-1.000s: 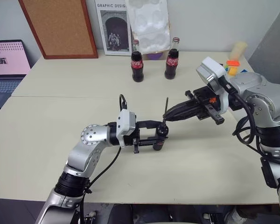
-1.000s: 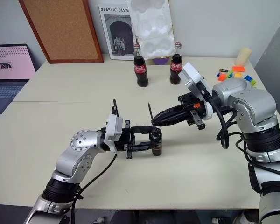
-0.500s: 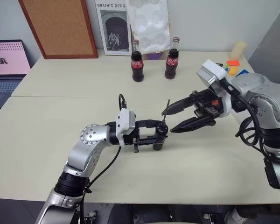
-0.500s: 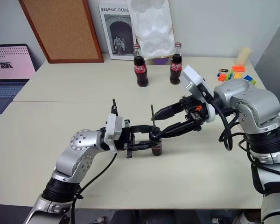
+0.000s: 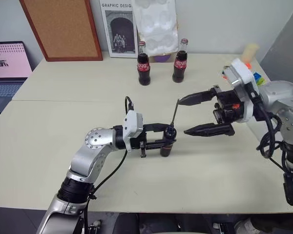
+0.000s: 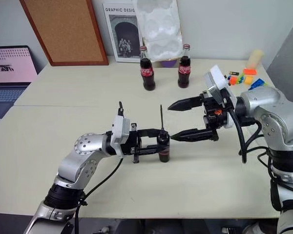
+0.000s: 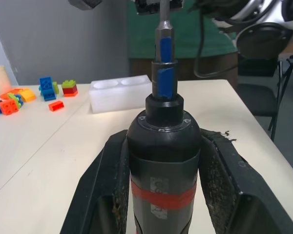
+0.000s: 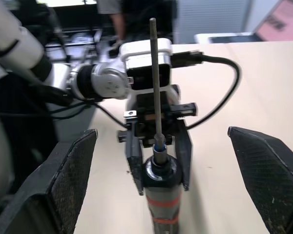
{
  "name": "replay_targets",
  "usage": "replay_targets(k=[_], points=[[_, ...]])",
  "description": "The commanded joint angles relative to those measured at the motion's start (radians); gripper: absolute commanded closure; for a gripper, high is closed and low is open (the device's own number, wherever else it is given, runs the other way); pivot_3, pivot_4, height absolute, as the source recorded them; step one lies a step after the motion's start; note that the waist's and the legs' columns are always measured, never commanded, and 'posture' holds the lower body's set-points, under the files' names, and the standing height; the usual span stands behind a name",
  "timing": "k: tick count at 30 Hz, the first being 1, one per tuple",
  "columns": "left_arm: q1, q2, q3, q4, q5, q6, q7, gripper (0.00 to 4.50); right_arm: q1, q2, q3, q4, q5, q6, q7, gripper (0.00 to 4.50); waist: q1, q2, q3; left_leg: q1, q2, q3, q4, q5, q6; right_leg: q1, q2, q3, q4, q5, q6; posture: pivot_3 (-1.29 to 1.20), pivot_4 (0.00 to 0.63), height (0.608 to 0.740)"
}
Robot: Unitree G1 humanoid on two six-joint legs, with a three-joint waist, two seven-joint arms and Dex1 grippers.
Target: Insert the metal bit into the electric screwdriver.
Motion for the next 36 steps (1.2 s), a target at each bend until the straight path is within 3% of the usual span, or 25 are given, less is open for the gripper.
replay_targets(k=[1, 4, 7, 10, 17, 22, 28, 29, 36], points=[[-0.128, 0.073, 0.012, -0.032, 0.065, 0.078, 0.035, 2.88, 0.074, -0.047, -0.12, -0.125, 0.003, -0.012, -0.106, 0.0, 0.001, -0.001, 0.001, 0.0, 0.0, 0.0, 0.0, 0.0, 0.0, 0.0, 0.0, 0.0, 0.0, 0.0, 0.001, 0.0, 0.15, 0.74], [-0.25, 0.137, -0.044, 0.025, 0.176, 0.091, 0.021, 2.88, 0.136, -0.069, -0.197, -0.184, 0.027, 0.017, -0.189, 0.0, 0.0, -0.001, 0.001, -0.001, 0.0, 0.0, 0.0, 0.0, 0.0, -0.001, 0.0, 0.0, 0.0, -0.001, 0.001, 0.0, 0.15, 0.74], [-0.385, 0.135, -0.096, 0.18, 0.33, 0.039, 0.086, 2.88, 0.208, -0.129, -0.238, -0.247, -0.005, 0.016, -0.231, 0.0, 0.004, 0.0, 0.002, -0.002, 0.0, 0.0, 0.0, 0.0, 0.0, -0.001, 0.0, 0.0, -0.001, -0.001, 0.001, 0.0, 0.15, 0.74], [-0.469, 0.132, -0.188, 0.356, 0.468, -0.109, 0.068, 2.88, 0.261, -0.182, -0.271, -0.291, -0.035, 0.031, -0.296, 0.0, 0.004, 0.0, 0.002, -0.007, -0.001, -0.001, 0.0, 0.0, 0.0, -0.004, 0.0, -0.001, -0.002, 0.001, -0.002, 0.0, 0.15, 0.74], [-0.595, 0.032, -0.389, 0.719, 0.704, -0.385, 0.032, 2.88, 0.4, -0.265, -0.252, -0.377, -0.06, 0.076, -0.357, 0.0, 0.0, 0.0, 0.002, -0.014, -0.001, 0.0, -0.001, 0.0, 0.0, -0.012, 0.0, -0.001, -0.003, 0.002, -0.004, 0.0, 0.15, 0.74], [-0.649, -0.072, -0.436, 0.894, 0.78, -0.459, 0.045, 2.88, 0.461, -0.281, -0.236, -0.394, -0.064, 0.109, -0.392, 0.0, 0.0, 0.0, 0.002, -0.013, -0.001, 0.0, 0.001, 0.0, 0.001, -0.011, 0.0, 0.001, -0.001, 0.002, -0.004, 0.0, 0.15, 0.74], [-0.677, -0.104, -0.454, 1.002, 0.85, -0.524, 0.041, 2.88, 0.5, -0.28, -0.233, -0.408, -0.055, 0.112, -0.408, 0.0, 0.004, 0.0, 0.001, -0.013, -0.001, 0.001, 0.002, 0.0, 0.001, -0.011, 0.0, 0.001, 0.001, 0.002, -0.003, 0.0, 0.15, 0.74], [-0.678, -0.105, -0.452, 1.01, 0.851, -0.531, 0.033, 2.18, 0.5, -0.278, -0.23, -0.41, -0.053, 0.11, -0.41, 0.0, 0.004, 0.0, 0.001, -0.013, -0.001, 0.001, 0.002, 0.0, 0.001, -0.011, 0.0, 0.001, 0.001, 0.002, -0.003, 0.0, 0.15, 0.74], [-0.677, -0.115, -0.424, 1.016, 0.829, -0.541, -0.007, 0.74, 0.49, -0.279, -0.205, -0.4, -0.05, 0.104, -0.412, 0.0, 0.001, 0.0, 0.001, -0.012, -0.001, 0.001, 0.002, 0.0, 0.001, -0.011, 0.0, 0.001, 0.002, 0.002, -0.003, 0.0, 0.15, 0.74]])
